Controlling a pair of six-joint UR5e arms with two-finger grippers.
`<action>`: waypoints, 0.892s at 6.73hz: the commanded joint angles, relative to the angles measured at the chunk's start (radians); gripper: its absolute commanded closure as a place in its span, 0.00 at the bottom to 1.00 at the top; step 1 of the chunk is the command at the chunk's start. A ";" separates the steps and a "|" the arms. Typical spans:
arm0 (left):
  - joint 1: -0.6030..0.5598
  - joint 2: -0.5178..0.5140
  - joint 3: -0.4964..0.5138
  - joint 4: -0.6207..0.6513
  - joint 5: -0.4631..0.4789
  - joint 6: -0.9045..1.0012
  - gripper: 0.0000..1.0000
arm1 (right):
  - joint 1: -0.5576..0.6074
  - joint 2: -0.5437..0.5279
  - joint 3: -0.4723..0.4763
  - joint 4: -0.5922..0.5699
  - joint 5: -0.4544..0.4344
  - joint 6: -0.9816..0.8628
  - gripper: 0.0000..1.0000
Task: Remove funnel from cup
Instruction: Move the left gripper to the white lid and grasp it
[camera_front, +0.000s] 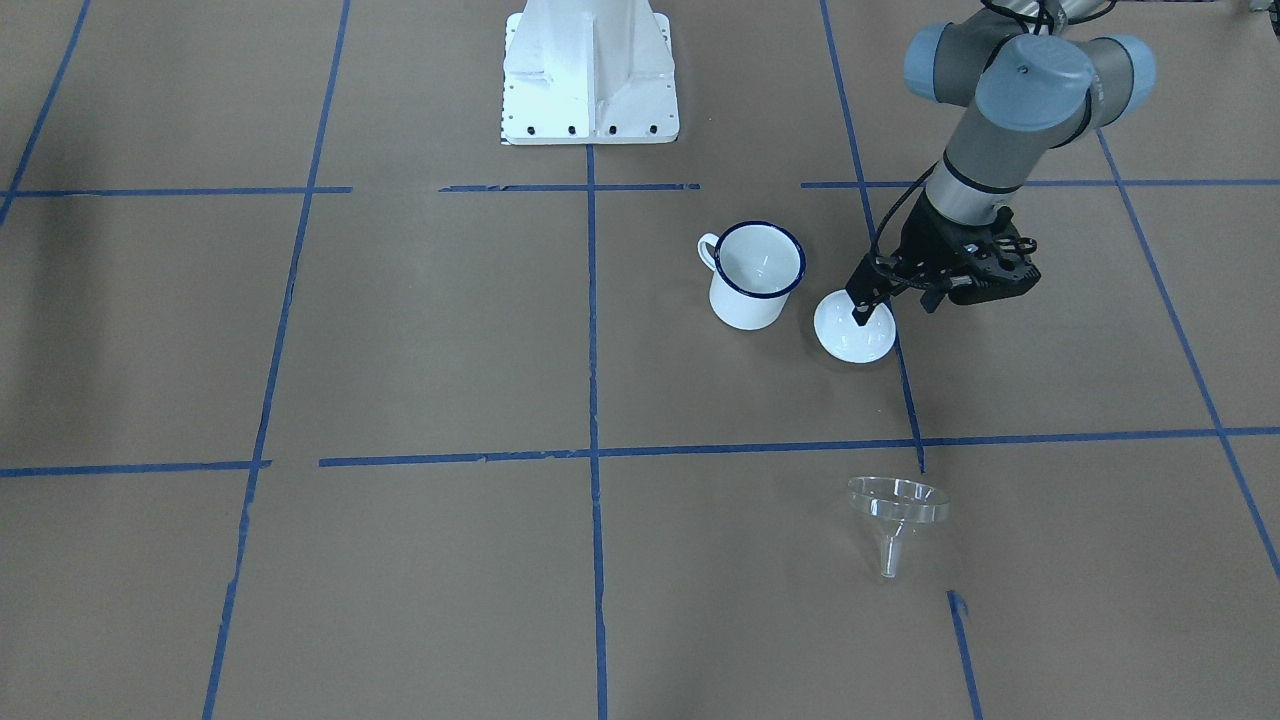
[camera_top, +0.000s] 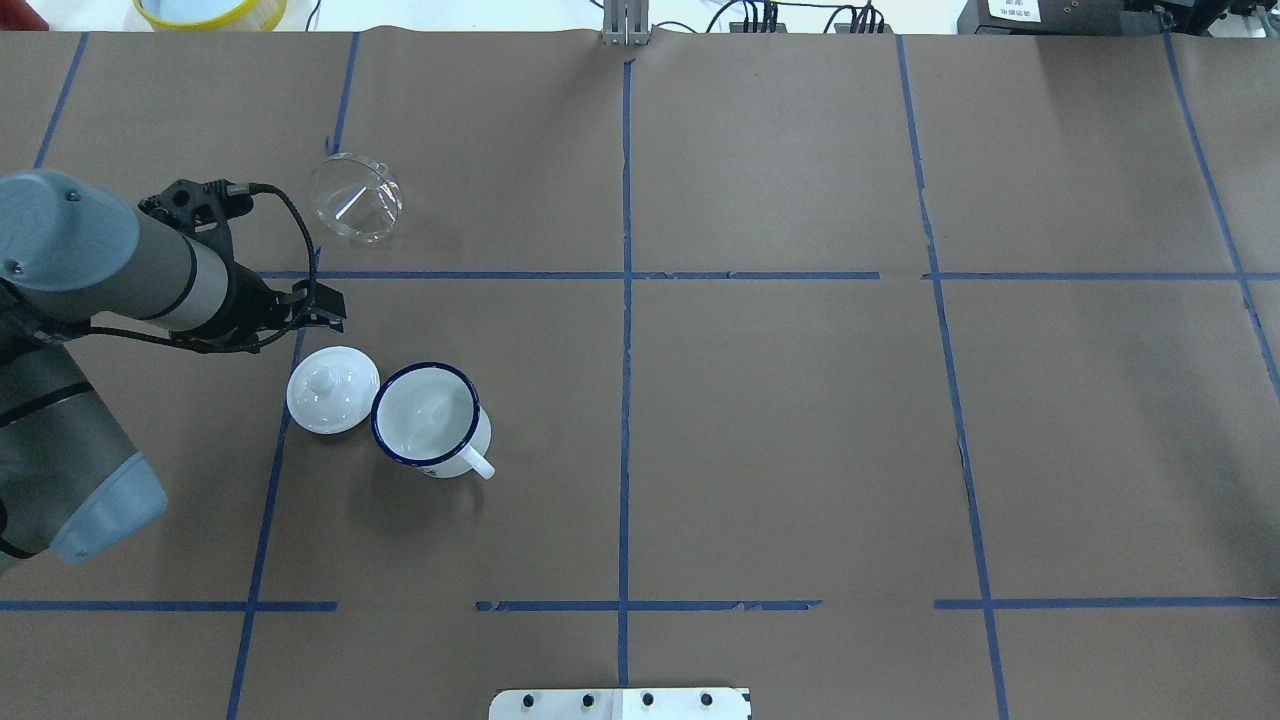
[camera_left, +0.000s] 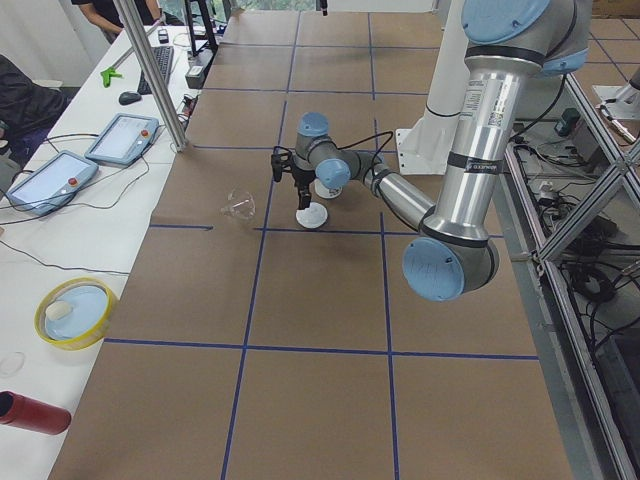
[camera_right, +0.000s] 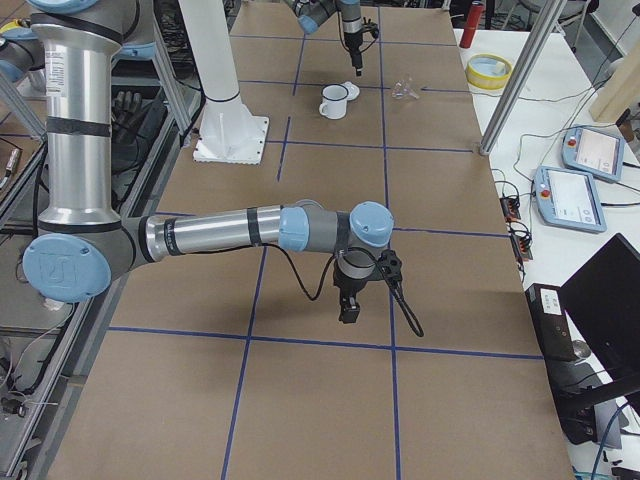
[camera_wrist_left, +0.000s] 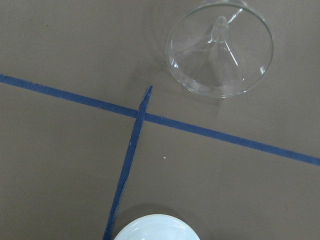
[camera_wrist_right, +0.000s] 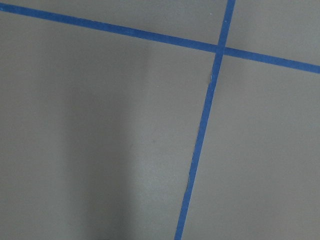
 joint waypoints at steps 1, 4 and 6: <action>0.035 -0.010 0.032 -0.005 0.000 0.001 0.00 | 0.000 0.000 -0.001 0.000 0.000 0.000 0.00; 0.038 -0.013 0.054 -0.001 0.002 0.005 0.01 | 0.000 0.001 0.000 0.000 0.000 0.000 0.00; 0.043 -0.020 0.065 -0.001 0.003 0.008 0.04 | 0.000 0.001 0.000 0.000 0.000 0.000 0.00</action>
